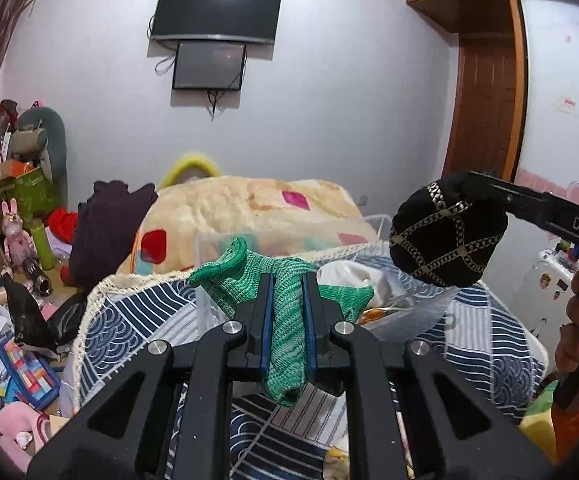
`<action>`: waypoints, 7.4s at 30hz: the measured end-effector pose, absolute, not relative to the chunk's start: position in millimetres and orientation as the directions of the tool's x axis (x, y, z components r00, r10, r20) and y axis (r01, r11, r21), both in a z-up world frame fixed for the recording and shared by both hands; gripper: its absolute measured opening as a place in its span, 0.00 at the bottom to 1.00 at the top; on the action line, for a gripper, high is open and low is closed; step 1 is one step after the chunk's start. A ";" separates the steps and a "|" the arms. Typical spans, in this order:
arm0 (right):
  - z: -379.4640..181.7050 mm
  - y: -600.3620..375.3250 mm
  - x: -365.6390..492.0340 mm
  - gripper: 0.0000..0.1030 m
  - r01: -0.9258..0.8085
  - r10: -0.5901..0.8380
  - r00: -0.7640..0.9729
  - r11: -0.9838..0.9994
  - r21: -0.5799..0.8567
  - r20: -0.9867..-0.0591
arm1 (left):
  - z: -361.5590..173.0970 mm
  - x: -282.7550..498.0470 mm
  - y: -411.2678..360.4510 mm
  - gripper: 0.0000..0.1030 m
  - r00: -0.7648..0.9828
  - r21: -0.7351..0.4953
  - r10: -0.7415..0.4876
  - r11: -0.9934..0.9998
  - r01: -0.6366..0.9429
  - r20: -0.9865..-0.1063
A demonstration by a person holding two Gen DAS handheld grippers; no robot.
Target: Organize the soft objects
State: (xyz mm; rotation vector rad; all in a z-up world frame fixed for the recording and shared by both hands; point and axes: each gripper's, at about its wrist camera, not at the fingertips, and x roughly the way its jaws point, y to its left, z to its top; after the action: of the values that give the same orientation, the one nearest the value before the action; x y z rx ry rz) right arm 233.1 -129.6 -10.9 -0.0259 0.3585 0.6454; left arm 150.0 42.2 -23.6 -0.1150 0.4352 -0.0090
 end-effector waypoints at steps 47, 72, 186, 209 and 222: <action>-41.2 -132.6 195.1 0.86 -0.542 0.475 0.778 0.839 -0.055 -0.410 | -18.3 105.9 32.3 0.95 0.903 -0.082 0.001 0.996 -0.041 -0.430; -123.7 -108.7 165.3 0.86 -0.632 0.520 0.603 0.774 0.036 -0.605 | -112.0 54.9 28.2 0.99 0.780 -0.124 -0.035 0.991 -0.055 -0.625; -15.2 -155.5 161.8 0.82 -0.577 0.561 0.788 0.816 0.011 -0.254 | 17.4 47.2 13.4 0.92 0.975 -0.077 -0.010 0.997 -0.008 -0.224; -21.5 -165.8 142.0 1.00 -0.558 0.547 0.811 0.830 0.008 -0.210 | 10.5 29.9 4.0 1.00 0.980 -0.079 -0.008 0.997 -0.008 -0.199; -17.7 -168.6 139.9 1.00 -0.555 0.545 0.813 0.832 0.013 -0.203 | 10.0 28.6 3.9 1.00 0.981 -0.085 -0.013 0.996 -0.004 -0.194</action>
State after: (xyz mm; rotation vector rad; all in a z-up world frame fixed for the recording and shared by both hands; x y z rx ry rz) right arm 139.9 -168.6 -17.7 -0.0480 0.2027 0.5872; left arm 28.6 3.9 10.0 -0.0849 0.1954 -0.0047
